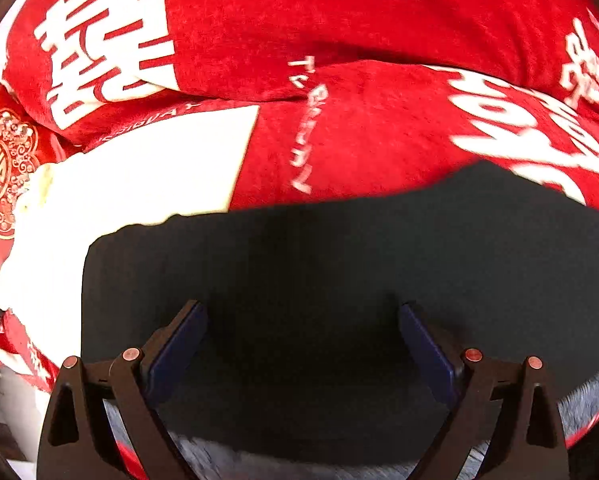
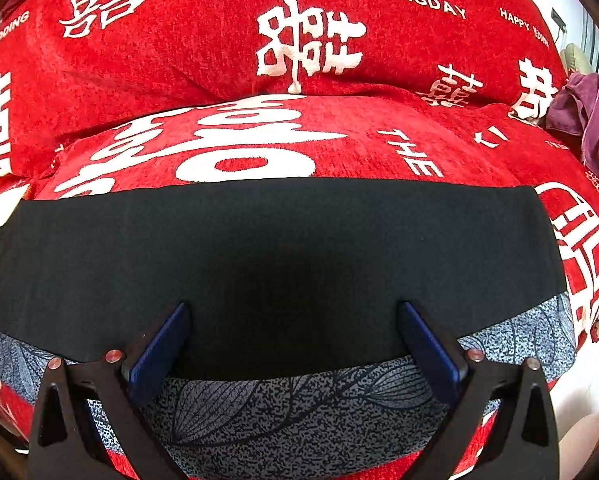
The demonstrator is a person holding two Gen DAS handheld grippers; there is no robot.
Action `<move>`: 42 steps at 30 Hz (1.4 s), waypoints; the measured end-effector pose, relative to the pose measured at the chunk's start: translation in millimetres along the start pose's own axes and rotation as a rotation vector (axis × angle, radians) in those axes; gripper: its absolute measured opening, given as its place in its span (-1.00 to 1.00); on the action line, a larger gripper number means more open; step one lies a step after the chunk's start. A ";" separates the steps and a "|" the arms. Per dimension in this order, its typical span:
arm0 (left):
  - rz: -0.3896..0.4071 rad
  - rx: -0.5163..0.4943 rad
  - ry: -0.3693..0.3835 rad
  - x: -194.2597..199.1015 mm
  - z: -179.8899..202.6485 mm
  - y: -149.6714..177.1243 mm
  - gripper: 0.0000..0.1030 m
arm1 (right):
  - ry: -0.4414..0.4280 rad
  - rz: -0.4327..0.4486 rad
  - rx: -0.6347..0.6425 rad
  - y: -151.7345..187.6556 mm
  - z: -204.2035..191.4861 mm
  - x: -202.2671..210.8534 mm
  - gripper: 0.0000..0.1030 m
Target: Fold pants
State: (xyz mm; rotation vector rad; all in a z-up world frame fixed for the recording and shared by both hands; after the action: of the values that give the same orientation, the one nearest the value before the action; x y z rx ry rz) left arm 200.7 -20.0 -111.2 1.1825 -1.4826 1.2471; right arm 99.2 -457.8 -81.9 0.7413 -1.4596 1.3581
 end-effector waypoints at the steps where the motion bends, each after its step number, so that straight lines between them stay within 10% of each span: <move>1: -0.016 -0.005 0.029 -5.3 -0.9 -5.5 0.89 | 0.002 0.000 0.000 -0.4 0.1 -0.1 1.00; 10: -0.040 0.035 0.117 -23.3 -41.8 -13.9 0.88 | 0.017 0.002 0.000 -0.7 0.1 0.0 1.00; 17: 0.098 0.007 0.074 20.4 -50.8 23.0 0.89 | 0.021 0.004 -0.003 -0.7 0.6 0.3 1.00; 22: -0.004 0.161 0.101 -15.1 -87.9 58.5 0.88 | 0.020 0.004 -0.001 -1.4 1.0 -0.2 1.00; 36: -0.043 0.147 0.079 -8.2 -56.0 87.6 1.00 | 0.022 0.001 -0.006 -2.1 1.4 0.4 1.00; 42: 0.022 0.022 0.213 35.2 26.1 70.9 1.00 | -0.042 -0.005 -0.042 -3.7 -47.1 27.8 1.00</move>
State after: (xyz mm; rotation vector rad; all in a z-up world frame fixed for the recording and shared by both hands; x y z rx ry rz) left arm 123.6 -46.5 -94.5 1.0150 -1.3307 1.3623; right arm 104.5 -408.1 -59.3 0.7494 -1.5137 1.3110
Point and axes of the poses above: each gripper's, at about its wrist camera, not at the fingertips, and x roughly against the way its jaws point, z to its right, y to its underside, the point moved 9 cm from there along -x, roughly the way its jaws point, and after that the axes turned 12 degrees about -z, right-handed, at the moved point
